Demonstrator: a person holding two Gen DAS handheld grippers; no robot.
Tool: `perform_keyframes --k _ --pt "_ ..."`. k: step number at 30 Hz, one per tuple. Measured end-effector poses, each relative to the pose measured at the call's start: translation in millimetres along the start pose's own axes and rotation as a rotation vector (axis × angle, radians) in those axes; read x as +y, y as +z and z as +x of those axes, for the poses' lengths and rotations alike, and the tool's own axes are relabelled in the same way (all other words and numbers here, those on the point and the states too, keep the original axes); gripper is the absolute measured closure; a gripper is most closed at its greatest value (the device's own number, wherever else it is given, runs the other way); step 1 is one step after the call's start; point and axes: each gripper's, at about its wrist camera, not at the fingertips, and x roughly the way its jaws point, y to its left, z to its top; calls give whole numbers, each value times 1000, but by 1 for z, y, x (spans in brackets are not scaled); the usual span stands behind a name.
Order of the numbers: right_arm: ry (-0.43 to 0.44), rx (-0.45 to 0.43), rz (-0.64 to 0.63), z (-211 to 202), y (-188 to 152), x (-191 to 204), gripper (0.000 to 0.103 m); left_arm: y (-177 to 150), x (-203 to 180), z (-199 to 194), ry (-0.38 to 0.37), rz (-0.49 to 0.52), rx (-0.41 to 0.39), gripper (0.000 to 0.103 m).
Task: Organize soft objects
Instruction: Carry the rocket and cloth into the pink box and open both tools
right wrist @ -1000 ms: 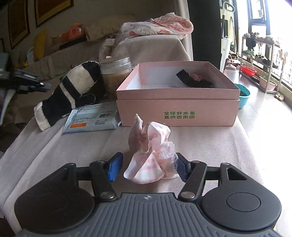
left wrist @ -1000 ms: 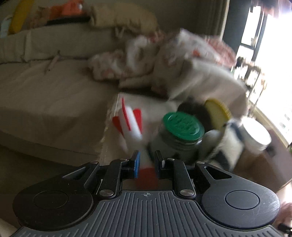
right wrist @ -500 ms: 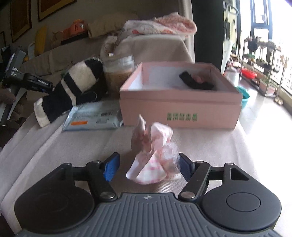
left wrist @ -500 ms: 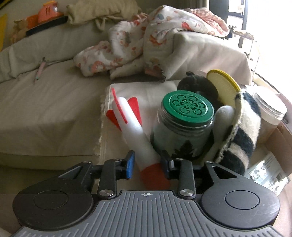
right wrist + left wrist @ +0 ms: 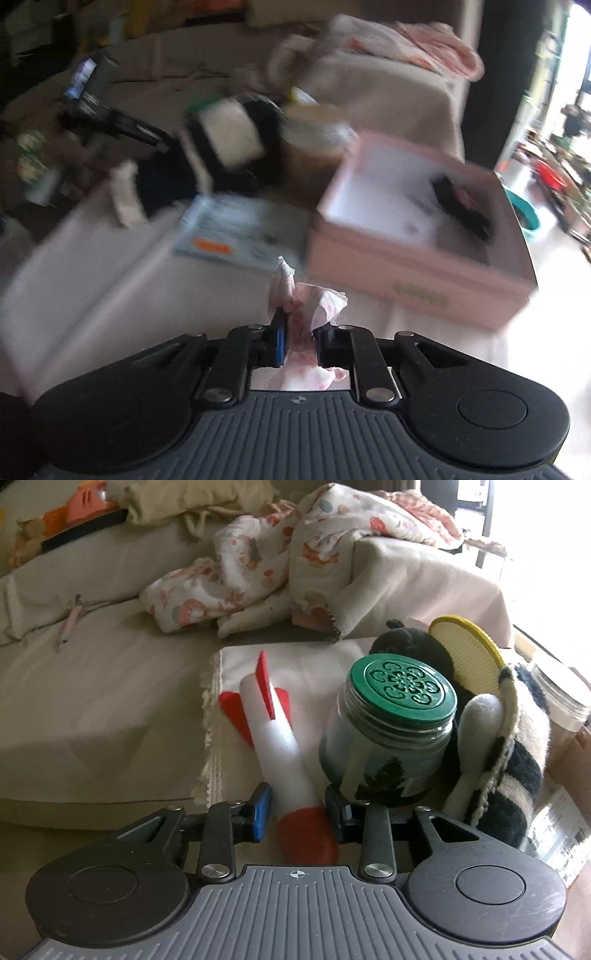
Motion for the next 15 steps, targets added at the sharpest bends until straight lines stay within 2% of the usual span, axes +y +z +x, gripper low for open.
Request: perform_keyframes --k 8,15 --pt "111 -64 -68 -25 93 21 88 -2 11 -18 -57 26 -86 68" --pt "23 -182 -28 -59 151 -2 88 34 4 -56 -65 93 -175 68"
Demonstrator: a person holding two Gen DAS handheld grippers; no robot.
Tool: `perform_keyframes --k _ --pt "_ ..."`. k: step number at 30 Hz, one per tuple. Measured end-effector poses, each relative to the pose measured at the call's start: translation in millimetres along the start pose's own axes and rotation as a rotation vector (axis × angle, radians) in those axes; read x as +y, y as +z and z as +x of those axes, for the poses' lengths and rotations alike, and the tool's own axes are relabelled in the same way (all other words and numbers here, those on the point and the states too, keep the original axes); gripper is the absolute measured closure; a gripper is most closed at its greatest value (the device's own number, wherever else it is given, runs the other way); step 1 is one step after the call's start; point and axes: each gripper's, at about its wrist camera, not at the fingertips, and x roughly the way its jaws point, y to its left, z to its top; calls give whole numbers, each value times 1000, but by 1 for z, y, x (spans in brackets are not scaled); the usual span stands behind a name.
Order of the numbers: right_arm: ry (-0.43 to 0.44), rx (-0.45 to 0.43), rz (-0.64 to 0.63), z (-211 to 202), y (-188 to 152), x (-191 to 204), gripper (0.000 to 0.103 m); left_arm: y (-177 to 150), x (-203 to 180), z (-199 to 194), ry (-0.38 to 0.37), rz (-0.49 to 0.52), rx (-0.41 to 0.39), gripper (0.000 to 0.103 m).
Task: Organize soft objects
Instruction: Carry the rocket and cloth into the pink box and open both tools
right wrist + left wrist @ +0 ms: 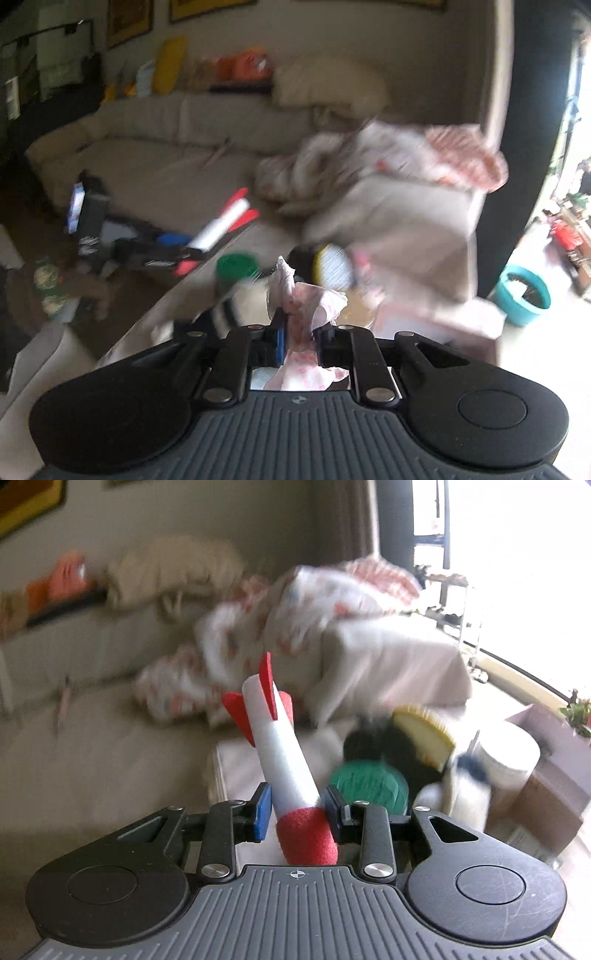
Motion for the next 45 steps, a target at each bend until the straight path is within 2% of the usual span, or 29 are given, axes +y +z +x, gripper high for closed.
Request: perform_keyframes --k 5,9,13,16,21,24,28,30,32,34,38,40,42,45 --pt "-134 -43 45 -17 29 -39 88 63 -22 -20 10 108 -55 68" --pt "-213 -62 98 -29 36 -73 88 110 -59 -25 4 190 -85 68" --pt "-260 -68 139 -38 26 -102 88 141 -102 -19 -77 205 -91 68" --pt "-270 -67 172 -43 13 -118 88 153 -141 -10 -158 229 -78 68" --pt "-283 -46 215 -41 -7 -146 88 148 -210 6 -265 312 -36 68" --pt "-269 -28 256 -34 -19 -159 88 145 -243 17 -343 301 3 67" --pt "-241 7 321 -19 -33 -173 87 132 -269 33 -404 270 59 65" --pt "-188 38 342 -7 -40 -178 81 125 -277 45 -416 265 114 65" --pt "-165 66 377 6 -45 -182 59 116 -279 52 -412 259 146 66" --pt "-163 70 396 15 -50 -185 46 110 -274 56 -426 225 167 66" --pt "-179 82 409 27 -56 -188 46 107 -250 69 -502 27 228 68" --pt "-202 85 404 31 -59 -185 46 105 -246 70 -460 54 204 68" --pt "-230 58 368 28 -64 -176 46 101 -245 64 -430 95 135 68" --pt "-277 -12 268 21 -80 -150 38 93 -228 46 -460 70 53 68"
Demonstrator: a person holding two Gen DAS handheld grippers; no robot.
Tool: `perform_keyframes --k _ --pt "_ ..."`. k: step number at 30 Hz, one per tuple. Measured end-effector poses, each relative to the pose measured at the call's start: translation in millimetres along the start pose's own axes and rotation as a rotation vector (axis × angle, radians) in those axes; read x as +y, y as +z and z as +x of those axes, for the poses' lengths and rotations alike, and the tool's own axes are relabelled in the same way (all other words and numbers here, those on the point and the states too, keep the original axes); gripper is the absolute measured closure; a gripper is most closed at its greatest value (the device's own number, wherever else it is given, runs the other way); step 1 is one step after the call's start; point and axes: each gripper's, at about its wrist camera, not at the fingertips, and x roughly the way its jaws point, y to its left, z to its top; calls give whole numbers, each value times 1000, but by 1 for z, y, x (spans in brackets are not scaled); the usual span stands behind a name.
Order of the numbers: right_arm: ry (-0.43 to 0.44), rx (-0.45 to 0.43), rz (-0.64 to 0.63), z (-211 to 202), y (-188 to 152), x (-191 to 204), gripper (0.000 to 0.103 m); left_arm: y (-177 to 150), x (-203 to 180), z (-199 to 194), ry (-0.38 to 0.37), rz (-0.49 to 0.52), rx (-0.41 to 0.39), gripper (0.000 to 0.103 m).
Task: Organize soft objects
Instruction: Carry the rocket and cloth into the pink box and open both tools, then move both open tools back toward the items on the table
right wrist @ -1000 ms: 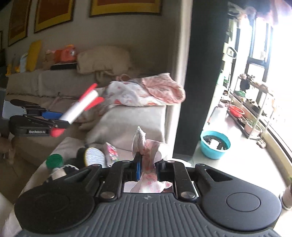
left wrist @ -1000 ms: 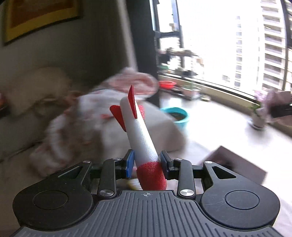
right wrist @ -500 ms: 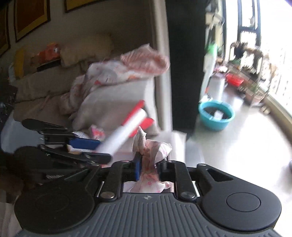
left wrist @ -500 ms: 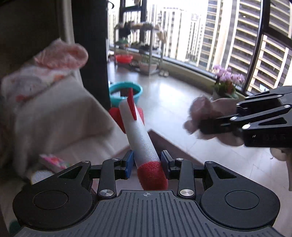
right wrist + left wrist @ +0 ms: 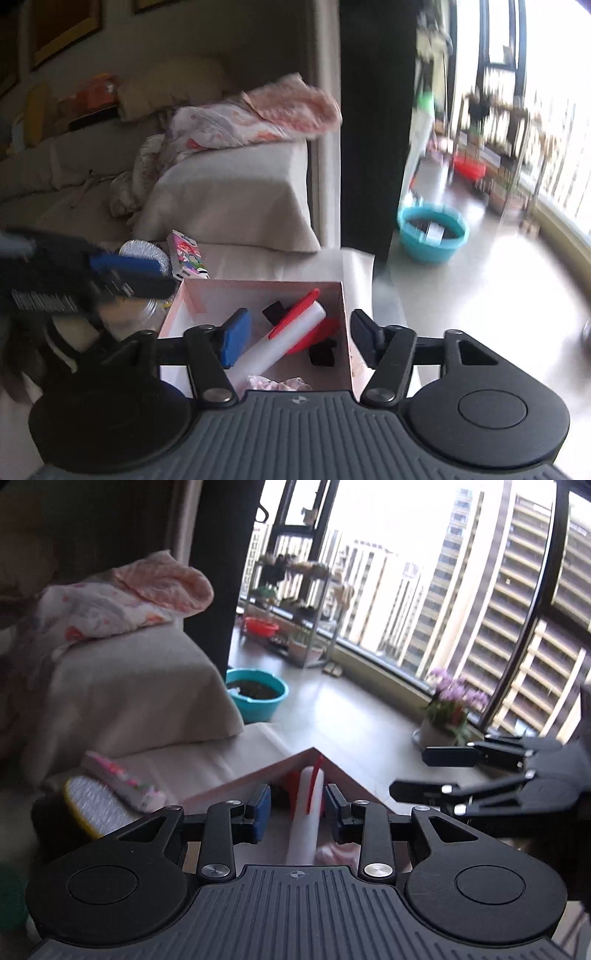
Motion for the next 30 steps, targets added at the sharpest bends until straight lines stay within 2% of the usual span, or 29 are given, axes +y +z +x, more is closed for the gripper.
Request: perform_keyframes --k 3,6,7,9,13,18,21,23,27,30 --pt "11 -70 -71 -14 -32 21 34 -18 13 -20 -8 -20 -32 68" --pt "105 -78 -82 -23 -69 40 33 -52 21 -41 93 13 -47 68" --pt "142 -69 -73 -25 -84 46 33 -66 23 -45 98 29 -39 68" --pt "194 -35 -62 -23 -107 58 33 -94 30 -50 62 38 2 68" --pt "212 40 -29 -12 -144 80 33 -129 42 -38 75 -6 87 68" --pt "202 64 32 -8 -165 89 33 -125 60 -13 110 -23 104 68" --pt "230 89 83 -7 -174 86 33 -120 68 4 138 -39 127 68" --pt "244 69 97 -6 -179 83 31 -126 65 7 119 -38 161 68" --pt "251 61 116 -6 -180 81 31 -126 72 8 80 -72 176 67" --pt "259 60 120 -5 -180 80 31 -131 79 4 13 -124 203 67"
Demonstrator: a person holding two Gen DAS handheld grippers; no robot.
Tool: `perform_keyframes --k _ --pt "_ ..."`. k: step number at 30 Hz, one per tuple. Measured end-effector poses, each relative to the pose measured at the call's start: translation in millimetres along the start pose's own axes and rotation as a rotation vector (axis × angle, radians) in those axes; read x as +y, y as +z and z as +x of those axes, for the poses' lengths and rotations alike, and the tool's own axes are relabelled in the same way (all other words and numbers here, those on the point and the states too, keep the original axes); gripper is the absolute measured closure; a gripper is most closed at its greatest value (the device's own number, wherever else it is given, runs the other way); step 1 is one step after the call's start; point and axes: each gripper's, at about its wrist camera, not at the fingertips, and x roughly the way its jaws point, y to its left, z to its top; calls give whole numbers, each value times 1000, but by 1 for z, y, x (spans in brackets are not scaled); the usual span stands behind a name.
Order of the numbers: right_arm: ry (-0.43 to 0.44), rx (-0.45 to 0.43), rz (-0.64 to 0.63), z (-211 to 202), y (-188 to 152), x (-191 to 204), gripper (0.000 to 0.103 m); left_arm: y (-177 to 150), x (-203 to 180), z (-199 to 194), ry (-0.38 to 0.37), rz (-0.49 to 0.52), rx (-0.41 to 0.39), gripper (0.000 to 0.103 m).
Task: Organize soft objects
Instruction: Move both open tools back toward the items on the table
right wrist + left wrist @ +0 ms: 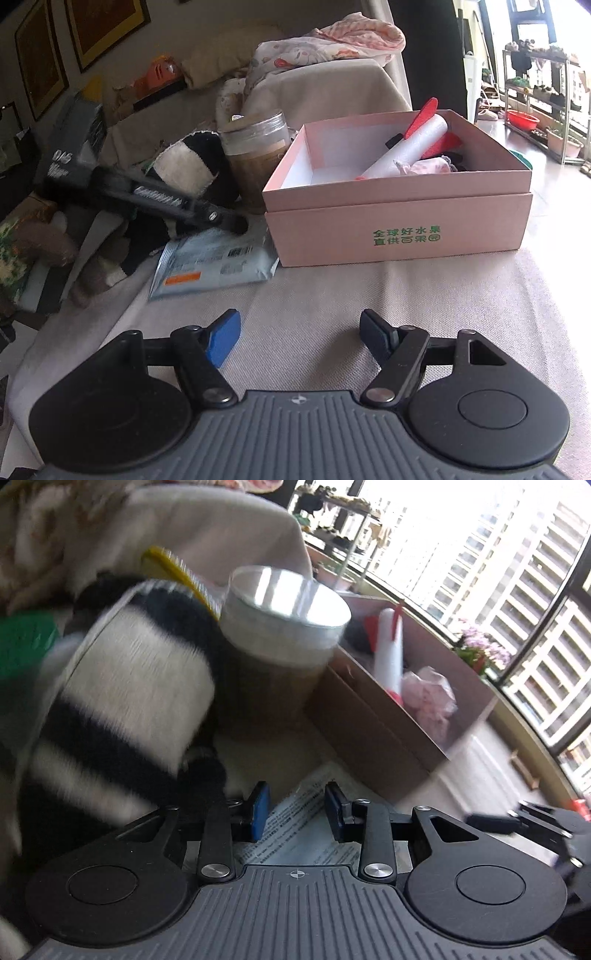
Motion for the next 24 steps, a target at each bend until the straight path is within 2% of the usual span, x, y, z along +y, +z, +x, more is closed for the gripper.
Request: perform_keyframes --k 4,9,11,14,16,18,22,24 --pt "10 -5 15 -3 -1 -4 31 -27 -2 -21 -53 -47 17 67" --pt "6 -2 3 -2 -1 -1 29 -59 -21 -54 -19 -20 1 67" --pt "-2 -1 -6 -2 -1 1 29 -64 -27 -75 74 4 -88 67" --pt "-10 -1 -15 -1 -2 3 29 -64 -29 -110 332 78 -308 67" --pt "-15 0 -20 -1 -1 5 29 -59 -19 -122 428 65 -405 67" --pt "-20 1 -25 -1 -2 5 29 -52 2 -123 424 -20 -407 67" --pt "-25 0 -29 -1 -2 6 29 -50 46 -107 278 -198 -295 58" --pt "-26 -1 -29 -1 -2 7 29 -57 37 -104 244 -152 -287 57"
